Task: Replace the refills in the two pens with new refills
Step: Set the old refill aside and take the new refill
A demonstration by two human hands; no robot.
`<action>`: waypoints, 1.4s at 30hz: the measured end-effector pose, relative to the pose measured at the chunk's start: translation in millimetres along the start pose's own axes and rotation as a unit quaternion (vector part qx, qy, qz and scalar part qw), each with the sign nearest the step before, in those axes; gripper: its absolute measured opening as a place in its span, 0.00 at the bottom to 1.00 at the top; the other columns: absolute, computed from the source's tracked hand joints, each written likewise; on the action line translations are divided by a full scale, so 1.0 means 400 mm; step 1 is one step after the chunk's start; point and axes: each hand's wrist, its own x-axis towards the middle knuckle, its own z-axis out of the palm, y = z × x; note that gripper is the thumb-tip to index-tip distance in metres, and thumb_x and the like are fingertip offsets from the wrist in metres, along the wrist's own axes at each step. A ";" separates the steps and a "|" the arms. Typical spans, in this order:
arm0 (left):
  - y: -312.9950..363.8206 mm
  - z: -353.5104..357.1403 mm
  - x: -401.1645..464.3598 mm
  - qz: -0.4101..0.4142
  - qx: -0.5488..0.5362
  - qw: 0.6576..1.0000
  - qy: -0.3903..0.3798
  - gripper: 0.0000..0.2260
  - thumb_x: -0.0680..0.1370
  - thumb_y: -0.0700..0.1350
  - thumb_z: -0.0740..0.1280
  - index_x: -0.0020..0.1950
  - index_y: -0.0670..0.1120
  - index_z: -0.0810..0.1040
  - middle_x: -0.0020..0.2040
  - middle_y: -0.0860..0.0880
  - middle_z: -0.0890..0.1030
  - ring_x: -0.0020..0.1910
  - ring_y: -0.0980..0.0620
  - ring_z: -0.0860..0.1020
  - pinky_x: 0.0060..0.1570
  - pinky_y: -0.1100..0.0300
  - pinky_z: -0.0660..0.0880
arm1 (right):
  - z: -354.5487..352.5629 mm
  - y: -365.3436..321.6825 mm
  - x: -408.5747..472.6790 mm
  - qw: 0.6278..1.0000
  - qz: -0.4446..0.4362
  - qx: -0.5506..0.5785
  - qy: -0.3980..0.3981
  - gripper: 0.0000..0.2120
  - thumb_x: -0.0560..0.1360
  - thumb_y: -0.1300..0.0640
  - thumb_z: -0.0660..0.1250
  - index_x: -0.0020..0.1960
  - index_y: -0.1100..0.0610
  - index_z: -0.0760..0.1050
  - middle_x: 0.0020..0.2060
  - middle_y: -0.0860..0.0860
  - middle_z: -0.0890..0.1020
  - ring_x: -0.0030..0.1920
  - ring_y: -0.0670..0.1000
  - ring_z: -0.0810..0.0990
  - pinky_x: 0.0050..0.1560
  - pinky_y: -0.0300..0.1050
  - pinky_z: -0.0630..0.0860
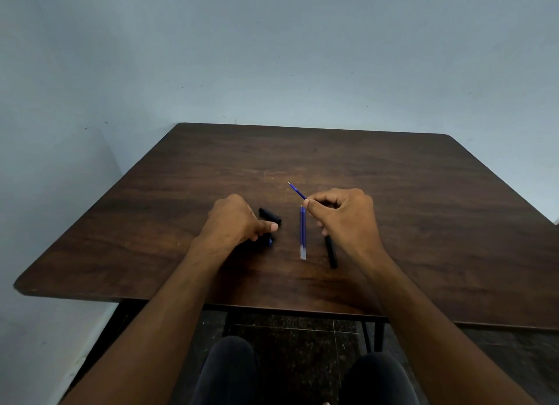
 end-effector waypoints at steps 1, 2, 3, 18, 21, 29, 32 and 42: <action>-0.001 -0.001 -0.002 0.007 0.001 1.000 0.004 0.20 0.71 0.63 0.75 0.44 0.46 0.85 0.39 0.50 0.85 0.46 0.53 0.80 0.55 0.53 0.78 | 0.000 0.000 0.000 1.000 0.000 0.000 0.000 0.04 0.76 0.56 0.73 0.46 0.54 0.87 0.33 0.42 0.84 0.32 0.38 0.81 0.35 0.35 0.77; -0.003 -0.001 -0.005 0.013 0.002 1.000 0.005 0.21 0.71 0.64 0.74 0.44 0.46 0.85 0.40 0.50 0.85 0.47 0.52 0.81 0.56 0.53 0.77 | 0.002 0.001 0.000 1.000 0.001 0.001 -0.001 0.04 0.76 0.56 0.73 0.45 0.53 0.87 0.34 0.42 0.84 0.32 0.39 0.81 0.35 0.35 0.78; -0.004 -0.002 -0.008 0.018 0.002 1.000 0.006 0.21 0.72 0.65 0.73 0.44 0.46 0.85 0.42 0.50 0.86 0.49 0.52 0.81 0.57 0.53 0.77 | 0.003 0.002 0.001 1.000 0.003 0.002 -0.002 0.04 0.76 0.56 0.73 0.45 0.53 0.87 0.35 0.43 0.84 0.32 0.39 0.81 0.35 0.36 0.78; -0.031 0.026 -0.020 0.241 -0.325 0.912 0.063 0.02 0.71 0.50 0.79 0.42 0.55 0.87 0.39 0.59 0.87 0.42 0.66 0.83 0.43 0.69 0.73 | 0.013 0.007 -0.001 1.000 0.002 0.017 -0.006 0.03 0.76 0.56 0.73 0.45 0.52 0.86 0.35 0.43 0.84 0.33 0.39 0.81 0.37 0.38 0.78; -0.015 0.037 -0.026 0.280 -0.368 0.886 0.031 0.03 0.74 0.46 0.77 0.45 0.55 0.87 0.42 0.58 0.88 0.45 0.63 0.85 0.45 0.68 0.75 | 0.016 0.005 0.001 0.999 -0.010 0.030 -0.008 0.03 0.76 0.56 0.73 0.46 0.53 0.86 0.33 0.43 0.83 0.33 0.40 0.81 0.37 0.39 0.78; 0.009 0.065 -0.030 0.226 -0.508 0.830 -0.041 0.09 0.73 0.45 0.77 0.49 0.41 0.88 0.43 0.40 0.86 0.30 0.58 0.71 0.32 0.64 0.69 | 0.014 0.010 0.002 0.999 -0.028 0.040 -0.018 0.04 0.76 0.57 0.73 0.48 0.54 0.87 0.32 0.39 0.81 0.32 0.39 0.80 0.36 0.38 0.77; 0.008 0.070 -0.025 0.219 -0.528 0.819 -0.056 0.15 0.68 0.49 0.77 0.50 0.42 0.88 0.42 0.45 0.86 0.32 0.58 0.71 0.34 0.64 0.70 | 0.011 0.010 0.000 0.998 -0.028 0.034 -0.033 0.06 0.76 0.55 0.73 0.51 0.53 0.87 0.35 0.43 0.83 0.32 0.42 0.82 0.35 0.40 0.80; -0.006 0.043 -0.002 0.208 -0.536 0.817 0.048 0.05 0.78 0.45 0.72 0.49 0.46 0.87 0.40 0.51 0.86 0.36 0.59 0.77 0.37 0.64 0.74 | 0.018 0.024 -0.005 0.997 -0.002 0.053 -0.053 0.12 0.73 0.53 0.75 0.56 0.52 0.84 0.40 0.43 0.84 0.31 0.44 0.81 0.38 0.39 0.82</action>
